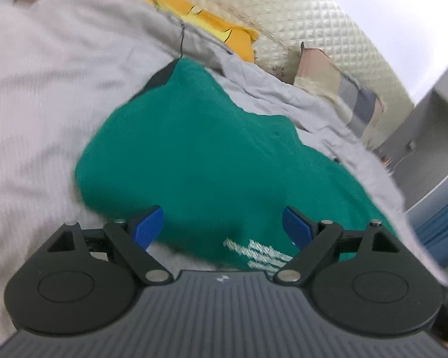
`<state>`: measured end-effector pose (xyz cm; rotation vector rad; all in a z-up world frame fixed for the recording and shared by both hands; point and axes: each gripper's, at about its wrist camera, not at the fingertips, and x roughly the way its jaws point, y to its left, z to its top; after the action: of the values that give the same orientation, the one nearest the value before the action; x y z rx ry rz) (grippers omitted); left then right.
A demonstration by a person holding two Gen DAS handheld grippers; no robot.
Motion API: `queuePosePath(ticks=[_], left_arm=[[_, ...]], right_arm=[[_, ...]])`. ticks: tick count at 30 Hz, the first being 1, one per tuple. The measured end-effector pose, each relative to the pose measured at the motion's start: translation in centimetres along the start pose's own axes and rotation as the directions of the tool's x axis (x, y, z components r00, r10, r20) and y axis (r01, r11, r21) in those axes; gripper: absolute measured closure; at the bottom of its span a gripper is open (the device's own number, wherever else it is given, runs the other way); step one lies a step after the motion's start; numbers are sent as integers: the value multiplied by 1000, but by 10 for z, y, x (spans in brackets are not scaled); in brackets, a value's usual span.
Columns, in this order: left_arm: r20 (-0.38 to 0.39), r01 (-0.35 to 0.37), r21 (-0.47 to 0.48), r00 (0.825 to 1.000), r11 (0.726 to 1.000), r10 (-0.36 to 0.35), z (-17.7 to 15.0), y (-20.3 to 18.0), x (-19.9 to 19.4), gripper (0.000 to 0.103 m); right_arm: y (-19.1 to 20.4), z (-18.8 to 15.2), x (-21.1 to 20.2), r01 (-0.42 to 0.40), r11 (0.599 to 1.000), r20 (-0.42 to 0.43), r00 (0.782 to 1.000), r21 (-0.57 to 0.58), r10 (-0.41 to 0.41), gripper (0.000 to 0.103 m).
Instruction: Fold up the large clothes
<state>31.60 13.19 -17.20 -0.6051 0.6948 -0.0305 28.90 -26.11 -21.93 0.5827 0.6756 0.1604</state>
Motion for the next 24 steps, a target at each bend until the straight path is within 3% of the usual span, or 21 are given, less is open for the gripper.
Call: queuePosePath(ticks=[3, 5, 7, 8, 11, 16, 24], left_arm=[[9, -8, -68, 1000, 998, 9, -3, 12, -8, 13], [-1, -11, -134, 1000, 991, 11, -3, 23, -6, 13], [-19, -3, -213, 1000, 977, -1, -2, 35, -1, 13], [-29, -6, -259, 1000, 966, -2, -1, 42, 3, 13], [-53, 16, -381, 998, 924, -39, -5, 61, 12, 13], [-59, 85, -564, 988, 822, -143, -13, 84, 32, 11], [18, 193, -639, 971, 745, -237, -13, 91, 56, 12]], right_arm=[[-14, -2, -5, 6, 995, -9, 1000, 104, -5, 45], [-22, -3, -6, 1, 987, -13, 1000, 161, 2, 38], [-29, -4, -8, -18, 972, 18, 1000, 233, 14, 10], [-32, -4, -8, -30, 963, 29, 999, 268, 23, 7], [-48, -6, 2, -73, 915, 10, 997, 397, 75, 9], [-76, -17, 26, -144, 779, 28, 987, 610, 160, 9], [-79, -11, 43, -215, 741, 105, 976, 636, 193, 7]])
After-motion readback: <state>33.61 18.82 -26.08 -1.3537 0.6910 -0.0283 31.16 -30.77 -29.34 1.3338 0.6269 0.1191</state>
